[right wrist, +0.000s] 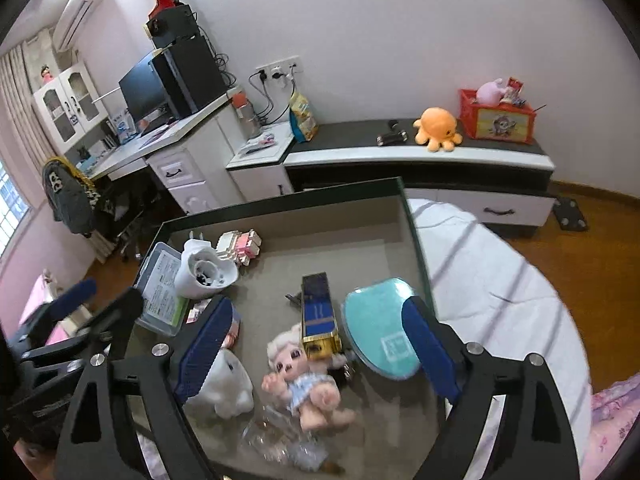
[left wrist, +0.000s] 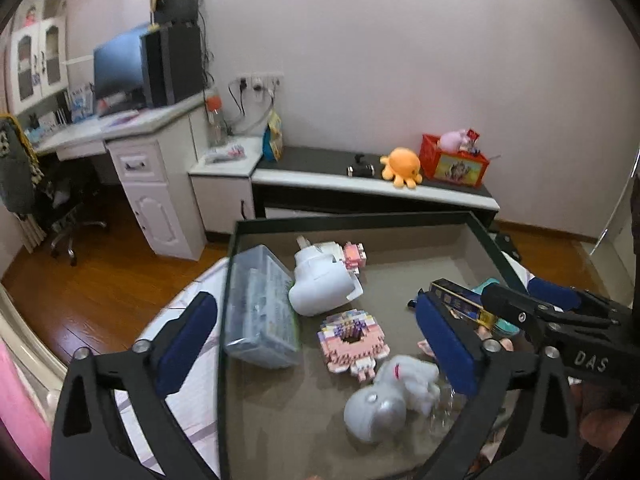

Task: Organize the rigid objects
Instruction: 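Carry both items into the tray box and open both tools, then withdraw both tools from the tray box back over the table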

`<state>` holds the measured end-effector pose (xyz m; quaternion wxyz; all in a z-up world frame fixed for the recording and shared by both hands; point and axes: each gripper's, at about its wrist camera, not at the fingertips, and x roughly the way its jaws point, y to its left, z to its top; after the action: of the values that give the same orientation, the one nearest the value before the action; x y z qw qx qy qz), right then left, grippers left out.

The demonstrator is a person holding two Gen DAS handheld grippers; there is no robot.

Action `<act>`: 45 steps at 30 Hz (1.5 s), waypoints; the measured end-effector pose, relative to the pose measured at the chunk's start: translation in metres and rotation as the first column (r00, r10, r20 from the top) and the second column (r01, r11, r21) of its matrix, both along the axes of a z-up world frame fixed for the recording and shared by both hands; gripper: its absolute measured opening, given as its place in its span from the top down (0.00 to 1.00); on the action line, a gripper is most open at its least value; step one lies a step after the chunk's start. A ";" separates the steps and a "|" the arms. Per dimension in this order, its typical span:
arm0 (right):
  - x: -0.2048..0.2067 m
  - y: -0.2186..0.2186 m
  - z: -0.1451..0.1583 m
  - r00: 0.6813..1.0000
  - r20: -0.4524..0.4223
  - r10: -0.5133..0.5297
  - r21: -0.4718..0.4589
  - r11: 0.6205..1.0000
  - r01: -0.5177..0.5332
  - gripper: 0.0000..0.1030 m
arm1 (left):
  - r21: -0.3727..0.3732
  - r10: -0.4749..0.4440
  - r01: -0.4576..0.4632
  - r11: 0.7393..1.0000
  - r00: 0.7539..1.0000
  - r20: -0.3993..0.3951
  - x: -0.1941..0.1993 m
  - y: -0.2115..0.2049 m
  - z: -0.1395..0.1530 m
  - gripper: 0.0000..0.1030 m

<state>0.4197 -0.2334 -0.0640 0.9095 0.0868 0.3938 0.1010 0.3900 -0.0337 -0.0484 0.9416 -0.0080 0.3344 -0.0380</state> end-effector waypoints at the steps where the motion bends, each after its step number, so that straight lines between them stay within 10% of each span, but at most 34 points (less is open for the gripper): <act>1: -0.007 0.000 0.004 1.000 0.010 -0.004 0.001 1.000 0.004 0.01 | 0.003 0.002 -0.002 1.000 1.000 0.011 -0.006 0.001 0.004 0.01; 23: -0.207 0.013 0.089 0.957 0.285 -0.056 -0.070 0.994 0.079 0.00 | -0.044 0.049 -0.042 0.998 0.986 0.159 -0.179 0.030 0.071 0.00; 45: -0.282 0.017 0.074 0.950 0.299 -0.088 -0.109 0.986 0.125 0.00 | -0.005 0.087 -0.088 0.996 0.982 0.166 -0.259 0.034 0.060 0.00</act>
<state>0.1377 -0.2163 0.0095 0.9656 0.0341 0.2549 0.0383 0.1306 0.0002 0.0117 0.9670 -0.0181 0.2539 0.0033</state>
